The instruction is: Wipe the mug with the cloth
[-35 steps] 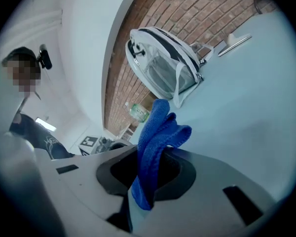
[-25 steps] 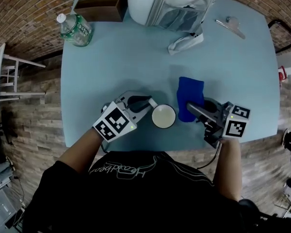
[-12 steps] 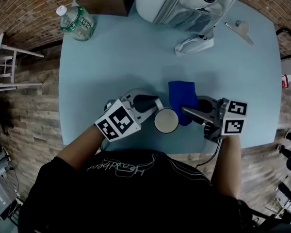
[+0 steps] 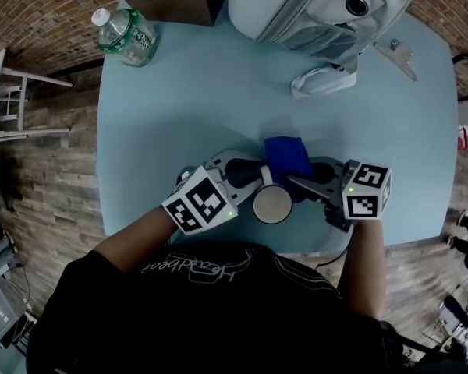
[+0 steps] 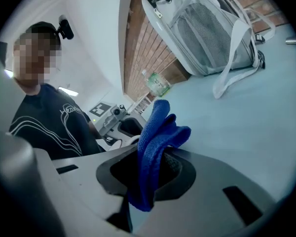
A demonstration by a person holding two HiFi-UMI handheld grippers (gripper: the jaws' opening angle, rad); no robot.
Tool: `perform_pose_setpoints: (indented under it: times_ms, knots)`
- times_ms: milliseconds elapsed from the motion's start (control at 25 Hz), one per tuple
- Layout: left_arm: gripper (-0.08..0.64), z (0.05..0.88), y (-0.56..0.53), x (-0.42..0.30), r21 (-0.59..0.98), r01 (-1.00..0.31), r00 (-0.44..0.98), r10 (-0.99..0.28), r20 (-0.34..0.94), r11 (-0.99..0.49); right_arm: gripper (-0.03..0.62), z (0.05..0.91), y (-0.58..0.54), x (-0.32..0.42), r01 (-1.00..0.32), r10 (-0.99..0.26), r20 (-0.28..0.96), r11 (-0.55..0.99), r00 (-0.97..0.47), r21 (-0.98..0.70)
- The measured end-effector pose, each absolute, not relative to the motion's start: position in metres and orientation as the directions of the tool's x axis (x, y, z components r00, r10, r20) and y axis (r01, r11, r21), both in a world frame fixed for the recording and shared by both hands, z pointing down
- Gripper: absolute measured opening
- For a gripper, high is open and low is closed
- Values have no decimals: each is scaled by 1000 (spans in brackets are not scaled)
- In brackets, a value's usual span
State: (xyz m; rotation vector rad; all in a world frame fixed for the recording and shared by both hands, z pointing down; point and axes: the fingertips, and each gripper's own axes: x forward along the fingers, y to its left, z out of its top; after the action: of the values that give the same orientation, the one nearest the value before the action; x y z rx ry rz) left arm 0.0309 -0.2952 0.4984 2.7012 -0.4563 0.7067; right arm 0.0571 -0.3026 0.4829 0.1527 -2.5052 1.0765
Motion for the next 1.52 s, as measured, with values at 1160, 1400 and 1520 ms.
perform_pose_setpoints:
  times_ms: [1160, 1400, 1520]
  knots:
    - [37, 335, -139, -17, 212, -511, 854, -464, 237, -833, 60, 331, -134, 80, -607, -558, 238, 746, -795, -275]
    - [8, 275, -27, 9, 196, -484, 874, -464, 143, -852, 60, 290, -28, 79, -579, -555, 165, 770, -815, -269]
    - [8, 261, 4, 11, 177, -489, 872, -470, 138, -854, 60, 273, 1, 76, -568, -555, 133, 774, -821, -279]
